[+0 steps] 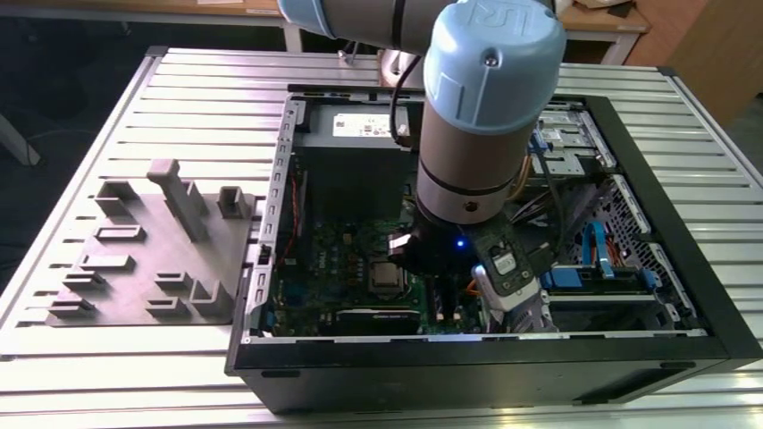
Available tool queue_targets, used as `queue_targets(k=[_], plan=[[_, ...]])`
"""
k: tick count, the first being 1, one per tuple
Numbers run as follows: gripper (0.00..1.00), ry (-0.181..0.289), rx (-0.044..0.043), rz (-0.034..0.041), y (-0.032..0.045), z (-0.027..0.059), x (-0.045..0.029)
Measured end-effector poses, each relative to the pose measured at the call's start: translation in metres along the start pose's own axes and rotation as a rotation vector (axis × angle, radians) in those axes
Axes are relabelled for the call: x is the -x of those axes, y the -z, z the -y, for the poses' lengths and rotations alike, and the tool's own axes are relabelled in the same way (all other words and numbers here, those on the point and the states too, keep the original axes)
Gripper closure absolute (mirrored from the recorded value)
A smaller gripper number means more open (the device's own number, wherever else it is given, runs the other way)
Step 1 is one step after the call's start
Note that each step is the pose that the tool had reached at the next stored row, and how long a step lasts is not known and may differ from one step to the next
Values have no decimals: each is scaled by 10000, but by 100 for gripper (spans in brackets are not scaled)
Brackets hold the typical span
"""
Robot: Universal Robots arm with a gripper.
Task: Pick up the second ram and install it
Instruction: 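Press down the second ram until it locks into place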
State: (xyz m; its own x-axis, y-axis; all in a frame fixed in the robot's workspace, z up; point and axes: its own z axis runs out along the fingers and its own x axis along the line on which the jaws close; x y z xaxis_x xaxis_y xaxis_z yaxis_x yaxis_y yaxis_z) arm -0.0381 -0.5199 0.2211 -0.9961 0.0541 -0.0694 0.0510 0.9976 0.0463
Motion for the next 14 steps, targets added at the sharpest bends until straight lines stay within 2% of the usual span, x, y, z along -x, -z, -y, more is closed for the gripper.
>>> queue_targets(k=[2,8,9,14], plan=[[93,1,-25,-6,85,-1,5],[93,1,-24,-5,336,-13,22],[93,1,-24,-6,358,-14,24],[93,2,-24,-5,363,-20,25]])
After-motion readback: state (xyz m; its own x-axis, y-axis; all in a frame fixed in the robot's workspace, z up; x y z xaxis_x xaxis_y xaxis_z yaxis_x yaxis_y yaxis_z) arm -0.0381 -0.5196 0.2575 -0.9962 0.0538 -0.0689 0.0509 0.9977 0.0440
